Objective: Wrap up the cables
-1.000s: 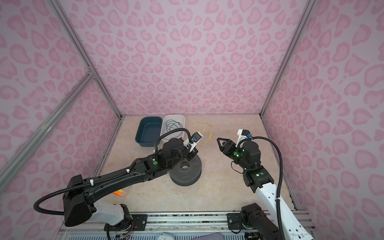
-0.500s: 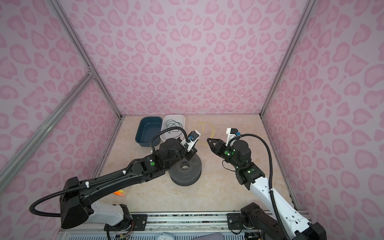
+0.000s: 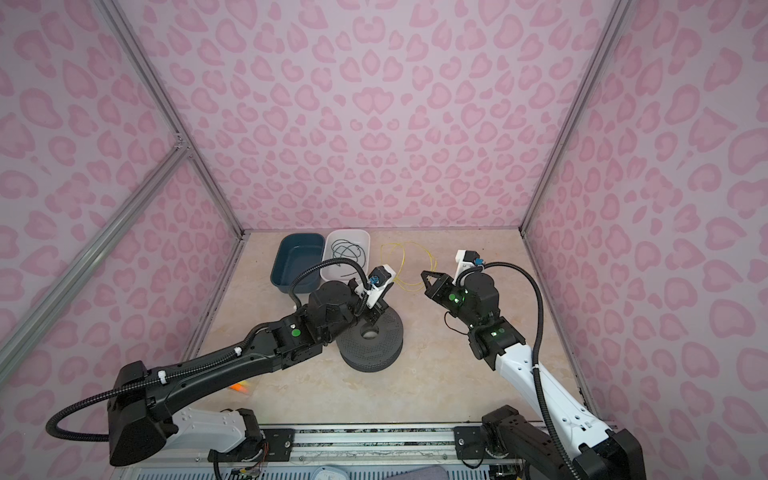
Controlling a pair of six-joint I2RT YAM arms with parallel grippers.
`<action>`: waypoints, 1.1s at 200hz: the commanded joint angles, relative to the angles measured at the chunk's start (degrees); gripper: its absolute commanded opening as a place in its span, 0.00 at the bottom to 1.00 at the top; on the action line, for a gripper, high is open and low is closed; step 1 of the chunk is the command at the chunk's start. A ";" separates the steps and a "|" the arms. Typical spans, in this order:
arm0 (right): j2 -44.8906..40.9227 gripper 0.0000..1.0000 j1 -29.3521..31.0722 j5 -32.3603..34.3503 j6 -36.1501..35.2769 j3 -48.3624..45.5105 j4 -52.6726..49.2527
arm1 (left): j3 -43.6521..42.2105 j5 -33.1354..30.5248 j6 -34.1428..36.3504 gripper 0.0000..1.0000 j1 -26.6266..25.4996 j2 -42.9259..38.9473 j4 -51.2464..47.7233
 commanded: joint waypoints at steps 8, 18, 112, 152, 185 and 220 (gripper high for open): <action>-0.47 0.00 -2.80 0.82 -1.51 0.65 1.77 | -0.85 1.44 -1.78 0.04 1.10 -2.62 2.74; -0.88 0.00 -4.13 1.08 -1.90 0.77 0.92 | -1.41 1.87 -2.39 0.04 1.69 -3.64 2.78; -2.87 0.00 -16.95 -0.93 -4.05 0.76 -1.04 | -7.58 -0.40 -10.92 0.04 11.10 -14.67 -2.22; -2.66 0.00 -22.63 -2.89 -1.98 2.99 1.25 | -10.53 -0.67 -15.28 0.04 15.73 -15.85 -5.59; -1.02 0.00 -26.08 -4.70 0.82 6.51 4.58 | -11.37 -1.53 -15.95 0.04 16.41 -14.72 -7.14; 0.62 0.00 -28.29 -4.54 2.28 10.77 6.24 | -11.84 -0.41 -16.40 0.04 16.98 -14.13 -9.71</action>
